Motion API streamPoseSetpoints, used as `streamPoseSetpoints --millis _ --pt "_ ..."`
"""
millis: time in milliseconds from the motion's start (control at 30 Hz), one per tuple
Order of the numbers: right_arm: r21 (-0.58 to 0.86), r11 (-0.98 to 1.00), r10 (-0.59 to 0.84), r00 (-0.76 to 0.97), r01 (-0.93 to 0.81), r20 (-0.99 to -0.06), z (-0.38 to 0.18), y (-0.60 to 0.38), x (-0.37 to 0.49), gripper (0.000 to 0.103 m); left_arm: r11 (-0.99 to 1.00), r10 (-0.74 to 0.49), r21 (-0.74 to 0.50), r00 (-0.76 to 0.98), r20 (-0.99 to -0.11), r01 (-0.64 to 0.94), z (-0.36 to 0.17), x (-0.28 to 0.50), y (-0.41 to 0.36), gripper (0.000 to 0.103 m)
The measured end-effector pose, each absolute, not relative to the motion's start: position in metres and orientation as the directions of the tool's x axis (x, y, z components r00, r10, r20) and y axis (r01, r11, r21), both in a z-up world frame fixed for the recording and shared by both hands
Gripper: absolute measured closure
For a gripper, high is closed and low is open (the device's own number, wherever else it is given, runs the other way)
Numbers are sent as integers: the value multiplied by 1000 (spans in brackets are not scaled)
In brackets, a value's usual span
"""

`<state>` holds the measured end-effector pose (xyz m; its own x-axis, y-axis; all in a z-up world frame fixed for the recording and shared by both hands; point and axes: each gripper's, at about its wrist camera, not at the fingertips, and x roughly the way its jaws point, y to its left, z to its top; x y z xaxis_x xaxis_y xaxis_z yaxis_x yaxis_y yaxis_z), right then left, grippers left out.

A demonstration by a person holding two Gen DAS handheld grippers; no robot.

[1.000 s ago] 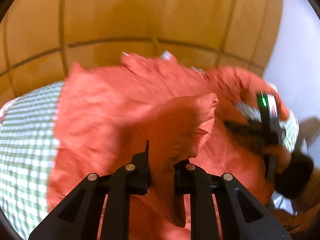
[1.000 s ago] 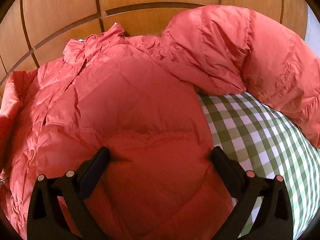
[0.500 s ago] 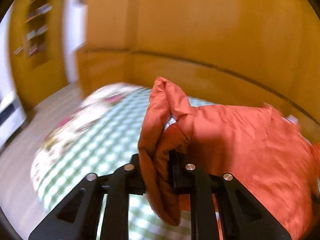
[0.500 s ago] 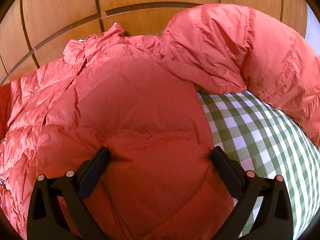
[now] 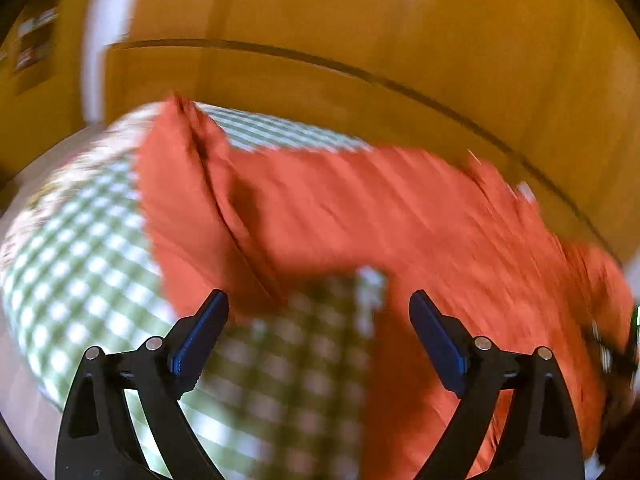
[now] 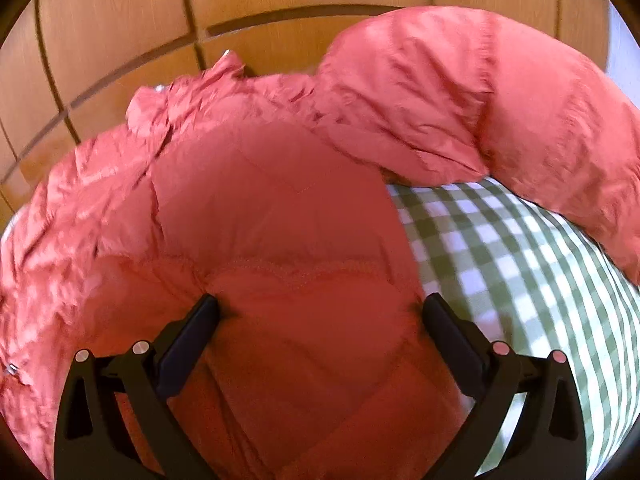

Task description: Fold small clothes

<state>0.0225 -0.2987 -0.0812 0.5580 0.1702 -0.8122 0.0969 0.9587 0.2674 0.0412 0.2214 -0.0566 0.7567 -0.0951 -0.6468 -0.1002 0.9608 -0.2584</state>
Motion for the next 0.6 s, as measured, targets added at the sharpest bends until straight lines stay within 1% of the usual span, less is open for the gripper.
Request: streamPoseSetpoints --millis 33,100,167,233,333,400,433,467,500,567,600 --pt "287 951 175 572 112 -801 -78 -306 16 2 967 -131 -250 744 -655 -50 -60 40 209 13" --pt "311 936 158 594 164 -789 -73 -328 -3 2 974 -159 -228 726 -669 3 -67 37 191 12" --pt "311 927 142 571 210 -809 -78 -347 -18 2 990 -114 -143 678 -726 14 -82 42 174 12" --pt "353 912 196 531 211 -824 -85 -358 -30 2 993 -96 -121 648 -756 5 -92 46 169 12" --pt "423 893 297 505 153 -810 -92 -359 -50 3 981 -141 -195 620 -772 -20 -102 43 171 11" --pt "415 905 313 521 88 -794 -91 -351 -60 14 973 -156 -228 616 -773 -40 -109 39 171 13" --pt "416 908 333 525 45 -783 -90 -343 -64 33 972 -156 -230 614 -774 -42 -110 38 171 23" --pt "424 905 348 522 29 -779 -90 -339 -65 48 973 -166 -231 612 -773 -29 -111 36 169 31" --pt "426 904 352 521 24 -778 -90 -337 -65 51 972 -180 -234 607 -774 -9 -109 33 163 49" --pt "452 892 392 513 -8 -764 -87 -338 -65 67 976 -199 -213 587 -785 45 -104 28 146 65" --pt "459 888 402 511 -17 -760 -86 -340 -66 70 977 -204 -202 577 -791 70 -103 26 140 73"
